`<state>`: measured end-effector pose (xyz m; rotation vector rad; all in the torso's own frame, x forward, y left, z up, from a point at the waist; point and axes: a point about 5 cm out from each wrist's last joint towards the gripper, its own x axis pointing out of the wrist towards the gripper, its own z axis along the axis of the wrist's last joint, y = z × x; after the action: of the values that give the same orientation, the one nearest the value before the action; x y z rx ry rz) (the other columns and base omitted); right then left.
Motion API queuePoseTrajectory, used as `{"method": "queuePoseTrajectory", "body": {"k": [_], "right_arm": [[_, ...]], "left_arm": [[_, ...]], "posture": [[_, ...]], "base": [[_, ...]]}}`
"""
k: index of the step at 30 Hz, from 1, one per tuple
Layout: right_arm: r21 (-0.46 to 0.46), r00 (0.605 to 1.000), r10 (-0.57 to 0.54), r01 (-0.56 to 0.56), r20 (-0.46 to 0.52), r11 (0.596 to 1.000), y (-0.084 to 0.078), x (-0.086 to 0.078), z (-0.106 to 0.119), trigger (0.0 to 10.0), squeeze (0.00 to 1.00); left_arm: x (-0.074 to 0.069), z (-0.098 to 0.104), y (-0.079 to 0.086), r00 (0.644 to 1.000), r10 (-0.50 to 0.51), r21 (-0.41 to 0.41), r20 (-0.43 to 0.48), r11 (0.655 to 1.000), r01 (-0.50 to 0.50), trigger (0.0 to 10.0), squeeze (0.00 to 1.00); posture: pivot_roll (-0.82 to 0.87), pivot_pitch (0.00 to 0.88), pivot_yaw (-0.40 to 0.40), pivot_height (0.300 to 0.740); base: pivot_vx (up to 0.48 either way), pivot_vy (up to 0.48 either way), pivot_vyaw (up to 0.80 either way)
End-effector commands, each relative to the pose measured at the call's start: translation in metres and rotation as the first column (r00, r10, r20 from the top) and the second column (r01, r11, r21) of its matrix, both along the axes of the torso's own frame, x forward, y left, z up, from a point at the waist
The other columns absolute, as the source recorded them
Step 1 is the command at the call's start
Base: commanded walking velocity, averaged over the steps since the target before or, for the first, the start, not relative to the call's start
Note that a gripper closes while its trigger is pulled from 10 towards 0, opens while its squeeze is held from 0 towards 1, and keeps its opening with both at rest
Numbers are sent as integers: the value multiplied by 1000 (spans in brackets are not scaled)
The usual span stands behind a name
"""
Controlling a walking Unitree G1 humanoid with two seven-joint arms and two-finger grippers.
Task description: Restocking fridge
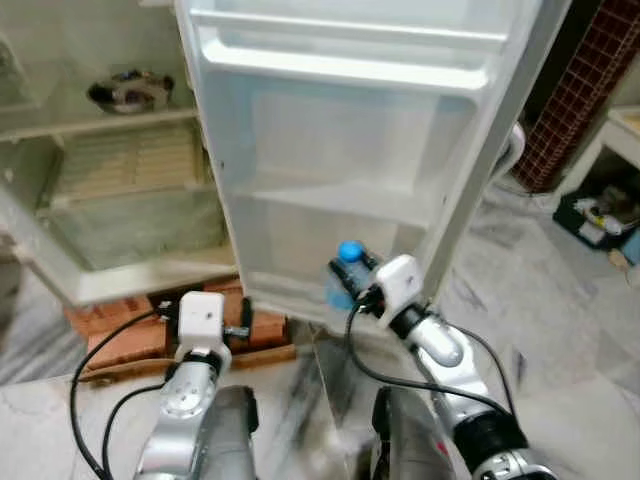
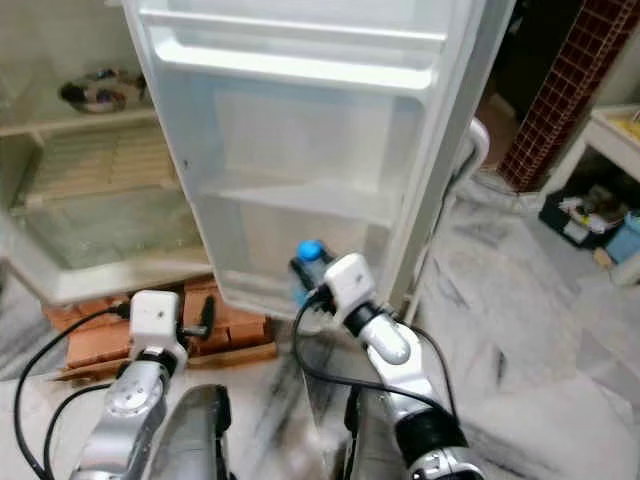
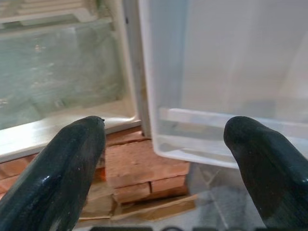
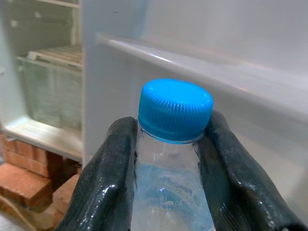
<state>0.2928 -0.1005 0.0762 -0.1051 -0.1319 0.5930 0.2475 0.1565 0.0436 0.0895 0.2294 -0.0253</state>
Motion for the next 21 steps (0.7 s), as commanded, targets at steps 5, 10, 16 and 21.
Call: {"method": "queuePoseTrajectory", "body": {"k": [5,10,16,21], "right_arm": [[-25,998,11,-10,67,1000,12,6,10,10000,0],[-64,983,-113,123,144,990,8,25,24,10000,0],[-134,960,-223,247,170,960,2,38,26,10000,0],[-183,944,-274,307,184,934,1,46,23,10000,0]], "left_arm": [[-3,0,5,1000,3,47,-3,999,-3,10000,0],[-10,6,10,999,-26,125,30,992,22,10000,0],[-26,12,23,999,-19,181,42,983,11,10000,0],[-38,20,34,998,1,231,62,973,-15,10000,0]], "posture": [[50,18,-29,552],[69,63,-28,552],[111,124,-34,552],[148,172,-36,552]], "base": [[0,0,0],[0,0,0],[0,0,0],[0,0,0]]}}
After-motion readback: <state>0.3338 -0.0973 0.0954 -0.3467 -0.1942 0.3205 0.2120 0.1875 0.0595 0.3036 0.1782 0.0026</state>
